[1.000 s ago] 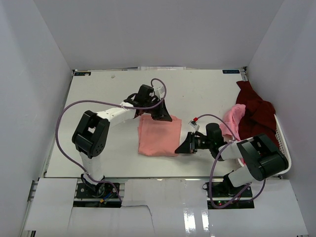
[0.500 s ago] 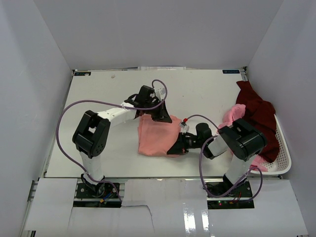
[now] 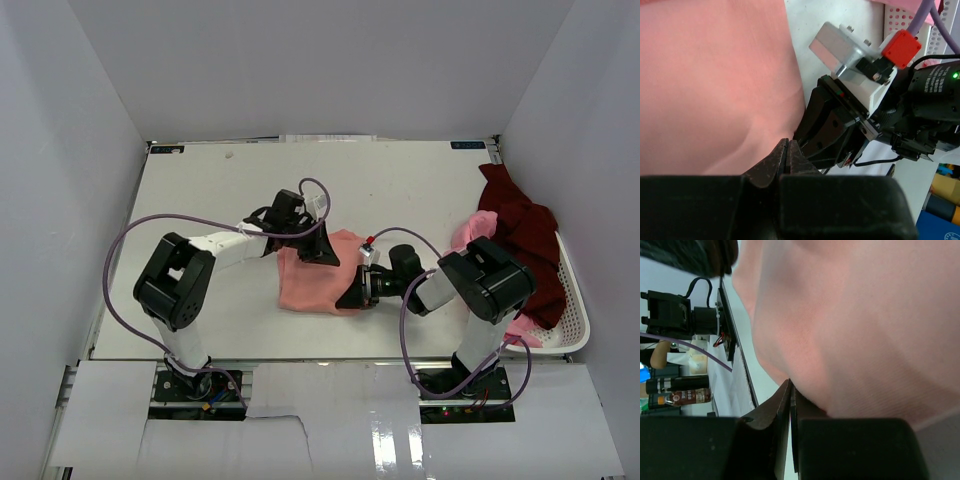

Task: Fold and stack the t-shirts
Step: Smooth out wrinkles on the folded tshirt

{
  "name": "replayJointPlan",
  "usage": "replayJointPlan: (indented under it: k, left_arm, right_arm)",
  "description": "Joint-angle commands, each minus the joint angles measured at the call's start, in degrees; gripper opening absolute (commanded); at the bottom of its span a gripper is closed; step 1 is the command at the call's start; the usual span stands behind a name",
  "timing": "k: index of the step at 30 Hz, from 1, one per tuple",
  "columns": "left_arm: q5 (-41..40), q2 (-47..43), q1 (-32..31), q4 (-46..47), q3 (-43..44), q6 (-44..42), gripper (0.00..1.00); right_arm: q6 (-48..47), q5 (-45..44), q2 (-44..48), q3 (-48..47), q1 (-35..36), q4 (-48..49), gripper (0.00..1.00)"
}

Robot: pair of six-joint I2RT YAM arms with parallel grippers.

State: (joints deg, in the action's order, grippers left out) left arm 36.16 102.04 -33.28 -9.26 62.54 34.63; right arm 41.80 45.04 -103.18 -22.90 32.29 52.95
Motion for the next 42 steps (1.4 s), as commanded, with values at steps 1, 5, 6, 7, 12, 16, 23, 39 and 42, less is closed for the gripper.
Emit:
replayJointPlan:
  k: [1, 5, 6, 7, 12, 16, 23, 39, 42]
  left_arm:
    - [2.4, -4.7, -0.1, 4.7, -3.1, 1.2, 0.1]
    - [4.1, -5.5, -0.2, 7.8, -7.0, 2.7, 0.1]
    - [4.3, -6.0, -0.3, 8.5, -8.6, 3.1, 0.1]
    - [4.4, -6.1, -0.3, 10.9, -9.5, 3.9, 0.1]
    - [7.5, -6.8, -1.2, 19.4, -16.2, 8.6, 0.1]
    - [7.9, -6.5, -1.6, 23.2, -19.3, 11.0, 0.1]
    - [3.1, -2.7, -1.6, 22.0, -18.3, 8.8, 0.1]
    - [-13.8, 1.4, -0.9, 13.0, -11.9, 0.7, 0.09]
    - [-16.3, 1.5, -0.2, 13.0, -13.4, 0.6, 0.09]
  right_arm:
    - [-4.7, -5.0, 0.9, -0.8, 0.2, -5.3, 0.08]
    - [-4.6, -5.2, 0.5, -1.2, 0.6, -5.8, 0.08]
    - [-4.6, -5.4, 0.5, -1.3, 0.7, -6.0, 0.08]
    - [-4.8, -5.6, 0.5, -1.4, 0.8, -6.3, 0.08]
    - [-5.2, -5.8, 0.3, -2.2, 1.0, -7.7, 0.08]
    - [-5.3, -5.9, 0.3, -2.2, 1.1, -8.1, 0.08]
    - [-5.6, -6.4, 0.9, -2.2, 1.4, -9.0, 0.08]
    - [-5.8, -7.0, 1.7, -1.7, 1.7, -10.1, 0.08]
    - [-5.9, -7.2, 2.0, -1.8, 1.7, -10.3, 0.08]
